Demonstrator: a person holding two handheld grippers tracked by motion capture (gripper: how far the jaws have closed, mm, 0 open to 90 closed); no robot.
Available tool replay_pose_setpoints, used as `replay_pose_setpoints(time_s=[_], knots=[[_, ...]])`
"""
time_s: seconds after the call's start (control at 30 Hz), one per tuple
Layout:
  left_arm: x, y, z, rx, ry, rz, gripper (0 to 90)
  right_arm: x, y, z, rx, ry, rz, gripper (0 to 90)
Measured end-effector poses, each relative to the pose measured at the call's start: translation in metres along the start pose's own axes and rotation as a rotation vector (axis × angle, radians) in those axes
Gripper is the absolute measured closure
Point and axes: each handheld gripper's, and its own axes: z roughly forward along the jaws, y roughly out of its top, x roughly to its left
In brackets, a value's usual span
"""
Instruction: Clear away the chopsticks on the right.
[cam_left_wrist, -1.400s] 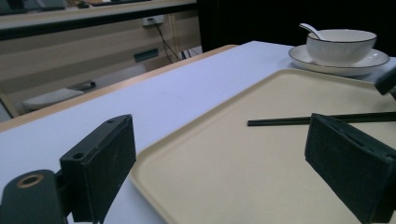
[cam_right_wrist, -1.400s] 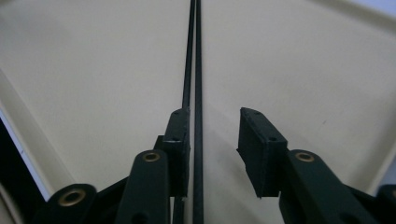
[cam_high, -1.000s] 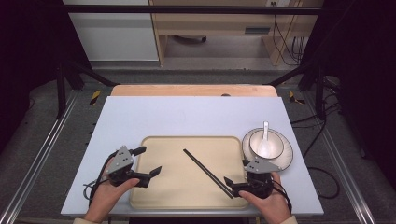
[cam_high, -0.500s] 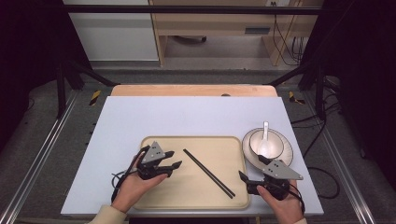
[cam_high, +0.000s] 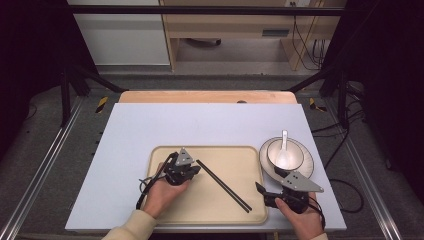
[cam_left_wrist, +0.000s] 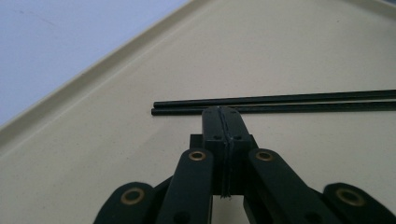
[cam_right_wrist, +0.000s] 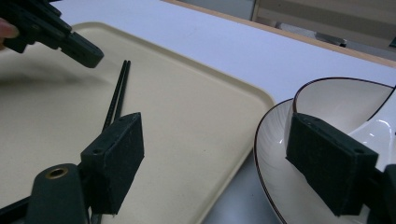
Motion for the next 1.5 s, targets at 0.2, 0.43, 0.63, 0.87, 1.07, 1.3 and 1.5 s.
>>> replay_pose_setpoints(time_s=[0.2, 0.43, 0.63, 0.87, 1.07, 1.3, 1.5], knots=[[-0.004, 0.003, 0.014, 0.033, -0.004, 0.009, 89.8, 0.001, 0.0, 0.001, 0.013, 0.011, 0.005, 19.2], [-0.004, 0.008, 0.027, 0.019, -0.015, -0.006, 89.9, 0.003, -0.001, 0.003, 0.029, 0.027, 0.0, 19.5], [-0.004, 0.017, 0.038, 0.009, -0.026, 0.006, 90.0, 0.003, -0.001, 0.005, 0.037, 0.024, -0.003, 20.0], [-0.008, 0.031, 0.053, 0.006, -0.039, 0.029, 90.0, 0.004, -0.001, 0.007, 0.046, 0.026, -0.005, 20.6], [-0.013, 0.04, 0.066, -0.018, -0.058, 0.017, 90.0, 0.005, -0.002, 0.008, 0.056, 0.028, -0.008, 21.2], [-0.023, 0.043, 0.065, -0.001, -0.089, 0.044, 90.0, 0.003, -0.002, 0.007, 0.056, 0.023, 0.003, 21.4], [-0.04, 0.036, 0.05, 0.034, -0.138, 0.08, 90.0, 0.003, -0.002, 0.007, 0.057, 0.024, 0.009, 21.5]])
